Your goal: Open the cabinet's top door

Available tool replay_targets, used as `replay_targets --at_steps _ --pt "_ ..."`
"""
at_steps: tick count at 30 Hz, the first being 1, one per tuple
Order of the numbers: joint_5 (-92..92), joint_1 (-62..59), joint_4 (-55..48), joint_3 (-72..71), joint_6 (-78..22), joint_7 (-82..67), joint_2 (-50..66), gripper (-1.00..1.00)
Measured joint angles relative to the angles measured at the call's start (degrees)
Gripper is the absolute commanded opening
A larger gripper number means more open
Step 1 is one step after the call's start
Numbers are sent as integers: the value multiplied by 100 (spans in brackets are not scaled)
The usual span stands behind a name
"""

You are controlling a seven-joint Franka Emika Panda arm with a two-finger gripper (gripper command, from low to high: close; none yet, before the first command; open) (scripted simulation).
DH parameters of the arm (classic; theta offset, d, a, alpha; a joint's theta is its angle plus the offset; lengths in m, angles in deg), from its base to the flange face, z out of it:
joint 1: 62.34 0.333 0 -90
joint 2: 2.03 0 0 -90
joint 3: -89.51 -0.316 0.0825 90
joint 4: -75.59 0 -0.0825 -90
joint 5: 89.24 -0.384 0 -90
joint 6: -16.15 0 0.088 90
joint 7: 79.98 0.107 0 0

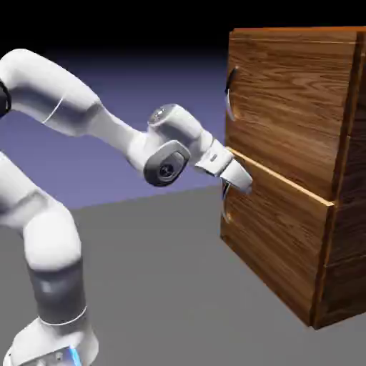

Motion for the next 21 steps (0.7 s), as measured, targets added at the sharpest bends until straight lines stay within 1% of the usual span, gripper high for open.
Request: replay_targets --at_steps 21 --pt "-5142 -2631 -1959 -3349 446 5234 -1251 0"
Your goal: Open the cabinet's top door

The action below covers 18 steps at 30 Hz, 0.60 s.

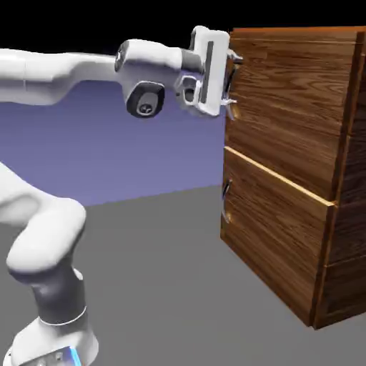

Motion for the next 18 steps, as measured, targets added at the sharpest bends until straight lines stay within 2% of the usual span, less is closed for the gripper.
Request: replay_targets --at_steps 18 --pt "-4407 -2255 -1679 -2870 382 4486 -1072 0"
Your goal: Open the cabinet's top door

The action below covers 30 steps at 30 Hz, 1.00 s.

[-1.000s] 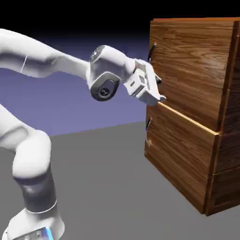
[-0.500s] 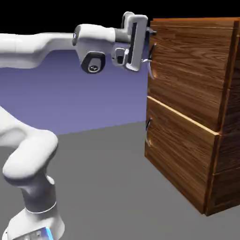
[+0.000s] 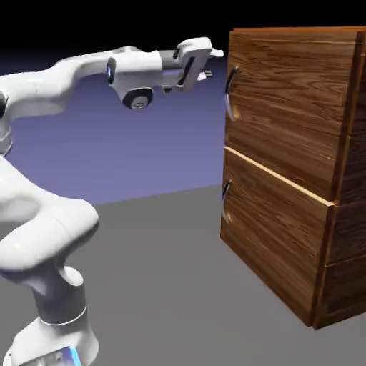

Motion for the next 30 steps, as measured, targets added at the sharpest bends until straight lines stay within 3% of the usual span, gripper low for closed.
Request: replay_targets --at_steps 7,13,14,16,30 --pt "-1714 -877 -653 -1116 149 1744 -417 0" --pt "-1830 -1743 -1278 -1439 -56 1941 -505 0" --pt "-1836 -1913 -1400 -1494 -99 1963 -519 -100" --pt "-1836 -1913 -1400 -1494 -99 1963 -519 -100" --pt "-2851 -185 1458 335 -3306 1840 -2786 -100"
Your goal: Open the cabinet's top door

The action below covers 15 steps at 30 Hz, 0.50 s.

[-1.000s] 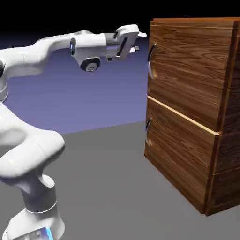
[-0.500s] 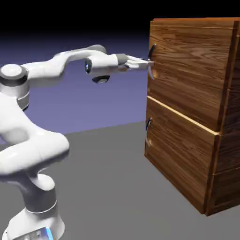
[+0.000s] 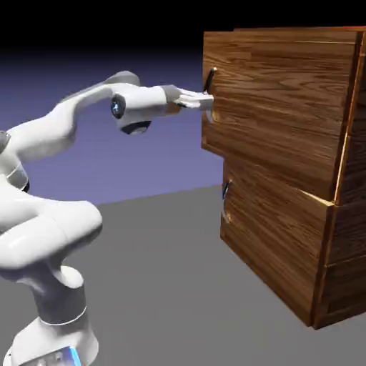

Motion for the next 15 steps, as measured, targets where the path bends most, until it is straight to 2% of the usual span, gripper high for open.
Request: replay_targets --at_steps 9,15 --pt "16 493 1687 926 -2219 123 -1441 -100" --pt "637 1205 2794 2080 -3412 -514 -1559 -100"
